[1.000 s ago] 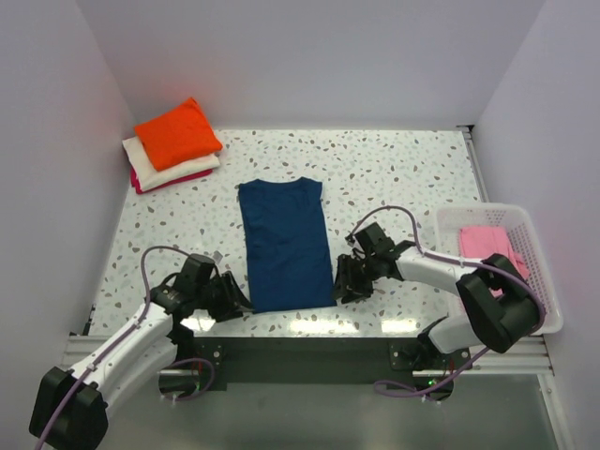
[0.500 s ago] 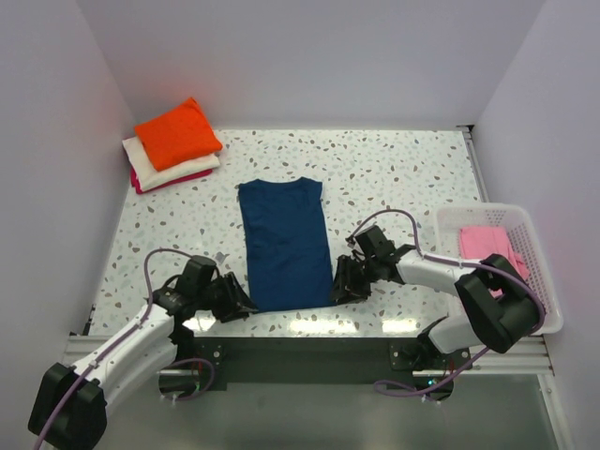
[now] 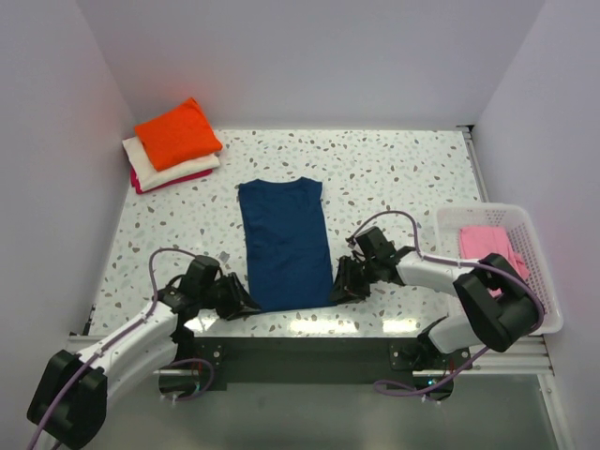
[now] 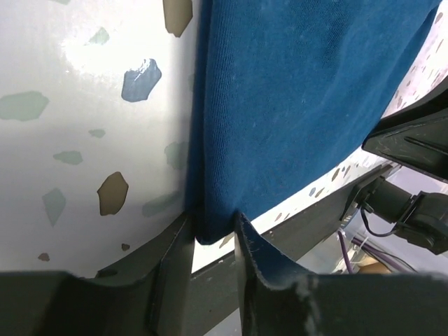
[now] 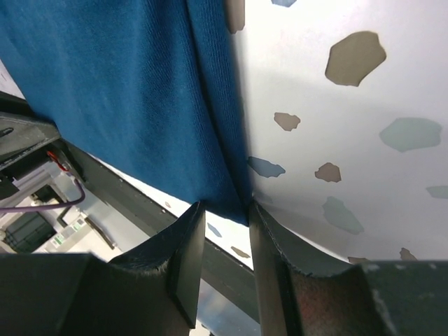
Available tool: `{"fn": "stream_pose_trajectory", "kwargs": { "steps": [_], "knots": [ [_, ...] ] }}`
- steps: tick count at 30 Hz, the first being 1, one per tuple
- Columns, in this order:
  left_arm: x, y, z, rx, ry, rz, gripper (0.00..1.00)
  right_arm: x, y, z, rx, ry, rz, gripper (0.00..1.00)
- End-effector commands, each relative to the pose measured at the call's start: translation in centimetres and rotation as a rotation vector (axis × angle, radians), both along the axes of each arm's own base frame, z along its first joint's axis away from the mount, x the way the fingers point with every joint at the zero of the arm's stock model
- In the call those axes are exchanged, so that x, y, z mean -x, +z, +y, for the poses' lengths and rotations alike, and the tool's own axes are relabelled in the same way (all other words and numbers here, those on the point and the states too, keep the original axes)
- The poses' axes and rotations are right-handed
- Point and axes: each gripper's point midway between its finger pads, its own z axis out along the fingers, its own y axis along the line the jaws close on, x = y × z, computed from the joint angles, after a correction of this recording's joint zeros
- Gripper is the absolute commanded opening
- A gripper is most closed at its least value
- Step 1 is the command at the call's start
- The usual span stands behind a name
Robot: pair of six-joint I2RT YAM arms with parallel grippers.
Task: Fold and stack the t-shirts
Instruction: Fold the tshirt
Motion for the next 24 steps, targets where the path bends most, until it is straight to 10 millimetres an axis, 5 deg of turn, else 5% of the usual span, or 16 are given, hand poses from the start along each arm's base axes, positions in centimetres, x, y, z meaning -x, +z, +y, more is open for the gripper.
{"fn": "stream_pose_trajectory", "kwargs": {
  "steps": [1, 11, 20, 24],
  "knots": [
    [0.0, -1.1, 0.2, -0.023, 0.013, -0.001, 0.33, 0.4, -1.3, -0.6, 0.035, -0.019, 0.008, 0.35],
    [-0.1, -0.4, -1.0, 0.002, 0.008, -0.015, 0.0, 0.2, -0.1, -0.6, 0.014, -0.016, -0.027, 0.04],
    [1.8, 0.9, -1.6, -0.017, -0.031, -0.008, 0.0, 3.2, 1.6, -2.3, -0.015, 0.048, -0.072, 0.0],
    [2.7, 2.4, -1.8, -0.021, -0.048, -0.006, 0.0, 4.4, 4.0, -2.6, -0.07, 0.08, -0.147, 0.0]
  ]
}}
